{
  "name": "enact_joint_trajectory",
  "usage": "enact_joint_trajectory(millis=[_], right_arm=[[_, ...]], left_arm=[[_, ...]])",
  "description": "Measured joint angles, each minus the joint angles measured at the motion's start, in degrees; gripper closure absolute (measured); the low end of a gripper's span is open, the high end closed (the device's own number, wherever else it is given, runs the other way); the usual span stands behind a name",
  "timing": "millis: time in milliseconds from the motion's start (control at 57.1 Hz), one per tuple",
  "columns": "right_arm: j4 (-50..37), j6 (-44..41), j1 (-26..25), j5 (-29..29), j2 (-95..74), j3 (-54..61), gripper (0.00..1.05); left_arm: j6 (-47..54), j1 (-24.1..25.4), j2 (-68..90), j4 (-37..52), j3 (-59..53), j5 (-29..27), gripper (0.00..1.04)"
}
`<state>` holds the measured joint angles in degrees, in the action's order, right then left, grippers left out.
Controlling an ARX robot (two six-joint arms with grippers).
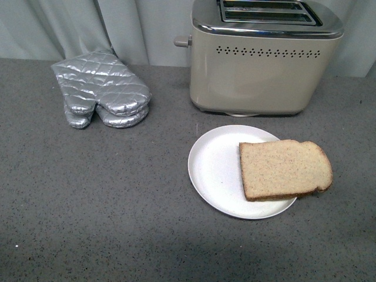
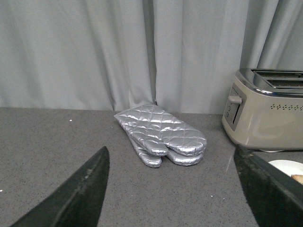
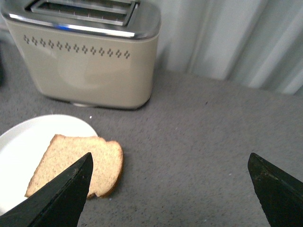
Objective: Put bread into toaster
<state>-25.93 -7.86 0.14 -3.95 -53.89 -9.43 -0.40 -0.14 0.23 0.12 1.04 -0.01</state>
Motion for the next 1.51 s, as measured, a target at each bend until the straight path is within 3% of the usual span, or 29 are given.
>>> enact_joint_trajectory(millis=[105,368,630,928,1505], right_arm=[[-0.1,1.6,-0.7,-3.6,-13.7,-5.0,0.10],[8.9,8.3,-2.2,-12.7,-39.5,-20.6,0.10],[14.6,9.7,-2.1,-15.4,-53.4,-29.5,0.10],[14.5,18.5,1.4,-18.7,-62.9,-36.2,0.10],[16.3,25.6,2.8,-19.0,-64.0,-38.9,1.01]], left_arm=[[0.0,0.0,0.0,0.0,0.0,0.0,0.05],[0.1,0.0,0.0,0.0,0.0,0.0,0.07],[0.1,0.0,0.0,0.0,0.0,0.0,0.07],[0.1,0.0,0.0,0.0,0.0,0.0,0.07],[0.1,0.0,0.0,0.0,0.0,0.0,0.07]])
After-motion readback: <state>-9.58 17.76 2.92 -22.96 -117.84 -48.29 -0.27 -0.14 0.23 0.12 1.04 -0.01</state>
